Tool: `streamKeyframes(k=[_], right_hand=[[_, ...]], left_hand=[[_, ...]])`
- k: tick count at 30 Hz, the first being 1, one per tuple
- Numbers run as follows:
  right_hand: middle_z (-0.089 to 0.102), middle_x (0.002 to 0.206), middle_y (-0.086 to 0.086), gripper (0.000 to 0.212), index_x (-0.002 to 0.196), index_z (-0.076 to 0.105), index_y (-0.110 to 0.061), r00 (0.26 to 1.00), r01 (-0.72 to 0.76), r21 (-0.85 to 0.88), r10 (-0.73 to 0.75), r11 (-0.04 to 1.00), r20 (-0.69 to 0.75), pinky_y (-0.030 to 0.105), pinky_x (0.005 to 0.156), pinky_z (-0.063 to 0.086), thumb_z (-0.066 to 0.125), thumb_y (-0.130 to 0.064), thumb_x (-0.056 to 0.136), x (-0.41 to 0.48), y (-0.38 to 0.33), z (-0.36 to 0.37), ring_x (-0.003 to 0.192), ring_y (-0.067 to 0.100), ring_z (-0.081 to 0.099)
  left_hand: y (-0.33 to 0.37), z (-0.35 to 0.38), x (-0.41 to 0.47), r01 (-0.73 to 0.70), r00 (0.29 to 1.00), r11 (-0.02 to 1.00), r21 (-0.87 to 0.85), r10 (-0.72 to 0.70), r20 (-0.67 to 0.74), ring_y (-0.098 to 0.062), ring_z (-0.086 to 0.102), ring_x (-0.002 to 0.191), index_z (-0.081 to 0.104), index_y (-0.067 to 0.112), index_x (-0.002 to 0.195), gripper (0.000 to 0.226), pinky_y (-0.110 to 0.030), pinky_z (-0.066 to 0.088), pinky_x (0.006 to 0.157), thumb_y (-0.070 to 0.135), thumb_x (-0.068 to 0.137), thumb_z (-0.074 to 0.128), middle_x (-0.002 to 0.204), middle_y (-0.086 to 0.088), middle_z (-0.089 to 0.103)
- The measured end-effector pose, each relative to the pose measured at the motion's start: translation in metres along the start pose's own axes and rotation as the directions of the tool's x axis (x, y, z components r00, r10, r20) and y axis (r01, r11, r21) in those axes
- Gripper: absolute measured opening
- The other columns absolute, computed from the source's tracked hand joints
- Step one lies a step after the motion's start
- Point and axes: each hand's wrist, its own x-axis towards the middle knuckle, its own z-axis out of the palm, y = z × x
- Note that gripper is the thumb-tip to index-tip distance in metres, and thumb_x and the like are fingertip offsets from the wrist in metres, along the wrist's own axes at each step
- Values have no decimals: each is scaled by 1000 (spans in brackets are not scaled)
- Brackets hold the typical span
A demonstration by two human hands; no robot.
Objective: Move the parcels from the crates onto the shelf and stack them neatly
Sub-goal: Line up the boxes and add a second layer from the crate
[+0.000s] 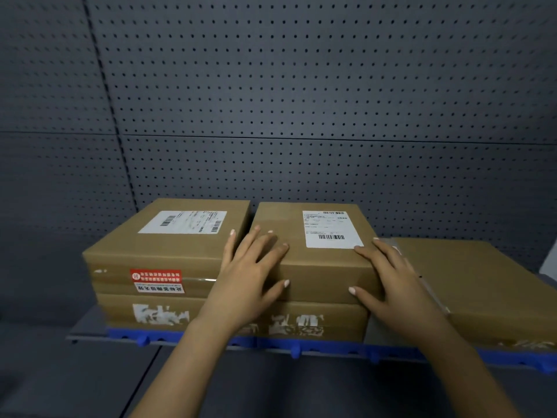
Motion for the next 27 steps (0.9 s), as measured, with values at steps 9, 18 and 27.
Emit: streamKeyframes(k=[9,18,27], right_hand=[[21,154,-9,70,142,35,-36,1000,29,26,-28,999,-11,43,108,30,70,-44,81,8,-11,12,139,19,21],[36,148,1,71,138,44,-32,975,202,-169,-214,965,-58,43,113,12,71,-52,76,15,-39,17,138,24,25],[24,157,-2,76,149,25,-35,953,303,-203,-291,931,86,35,118,1,63,-50,85,27,-88,39,146,18,14]], left_hand=[[-19,-9,-12,51,998,999,3,-51,-24,-20,10,147,41,32,141,68,-51,-3,118,65,82,37,153,1,32],[-60,-22,-35,186,983,981,60,-185,-20,-22,17,145,36,31,144,97,-50,-6,117,78,62,56,150,1,35],[-66,-16,-46,228,973,973,41,-229,8,-22,28,140,36,29,145,101,-50,3,117,70,59,71,149,0,38]])
